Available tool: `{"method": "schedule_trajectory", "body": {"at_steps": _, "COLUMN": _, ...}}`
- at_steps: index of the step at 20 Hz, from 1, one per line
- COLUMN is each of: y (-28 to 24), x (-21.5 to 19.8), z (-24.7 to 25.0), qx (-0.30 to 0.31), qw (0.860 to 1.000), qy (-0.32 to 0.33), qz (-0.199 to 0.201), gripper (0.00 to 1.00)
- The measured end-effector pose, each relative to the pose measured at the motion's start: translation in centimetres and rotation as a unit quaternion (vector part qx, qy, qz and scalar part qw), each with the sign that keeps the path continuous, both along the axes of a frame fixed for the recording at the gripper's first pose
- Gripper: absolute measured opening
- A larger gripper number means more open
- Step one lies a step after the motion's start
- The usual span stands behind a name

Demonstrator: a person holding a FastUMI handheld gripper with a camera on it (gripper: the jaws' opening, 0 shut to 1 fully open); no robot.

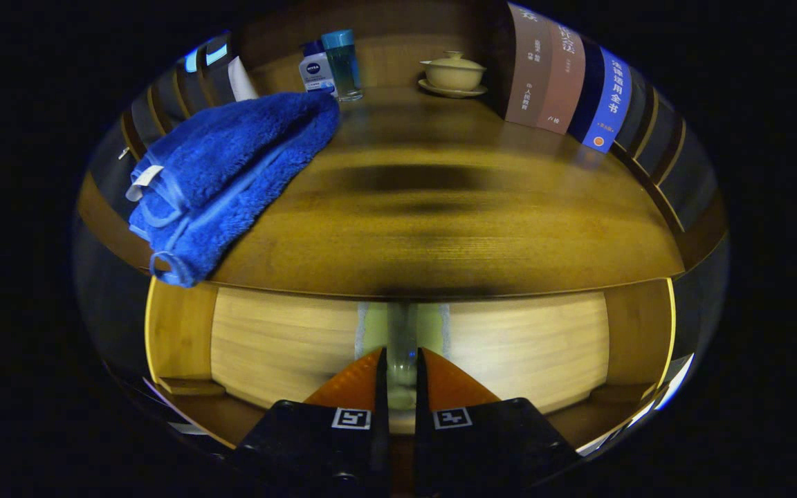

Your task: Pull open the drawer, take out the items inside it, and place them on the countertop above the cabinet.

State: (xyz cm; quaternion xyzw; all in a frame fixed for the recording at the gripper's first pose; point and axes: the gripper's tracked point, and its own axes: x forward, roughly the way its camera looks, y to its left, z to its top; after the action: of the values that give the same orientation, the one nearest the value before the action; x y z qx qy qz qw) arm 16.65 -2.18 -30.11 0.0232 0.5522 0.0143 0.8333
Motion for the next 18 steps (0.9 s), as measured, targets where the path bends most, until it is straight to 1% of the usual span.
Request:
{"method": "schedule_trajectory", "body": {"at_steps": 3, "y": 0.2, "x": -1.2, "z": 2.3, "qx": 0.01, "qw": 1.0, "qy": 0.005, "qz": 0.005, "gripper": 0.18}}
{"method": "schedule_trajectory", "body": {"at_steps": 6, "y": -0.1, "x": -1.8, "z": 4.6, "qx": 0.009, "qw": 1.0, "qy": -0.004, "qz": 0.011, "gripper": 0.18}}
{"method": "schedule_trajectory", "body": {"at_steps": 8, "y": -0.1, "x": -2.2, "z": 6.1, "qx": 0.018, "qw": 1.0, "qy": -0.004, "qz": 0.008, "gripper": 0.18}}
{"method": "schedule_trajectory", "body": {"at_steps": 13, "y": -0.2, "x": -1.9, "z": 8.9, "qx": 0.041, "qw": 0.999, "qy": 0.005, "qz": -0.003, "gripper": 0.18}}
{"method": "schedule_trajectory", "body": {"at_steps": 18, "y": -0.7, "x": -1.3, "z": 11.2, "qx": 0.041, "qw": 0.999, "qy": -0.005, "qz": 0.01, "gripper": 0.18}}
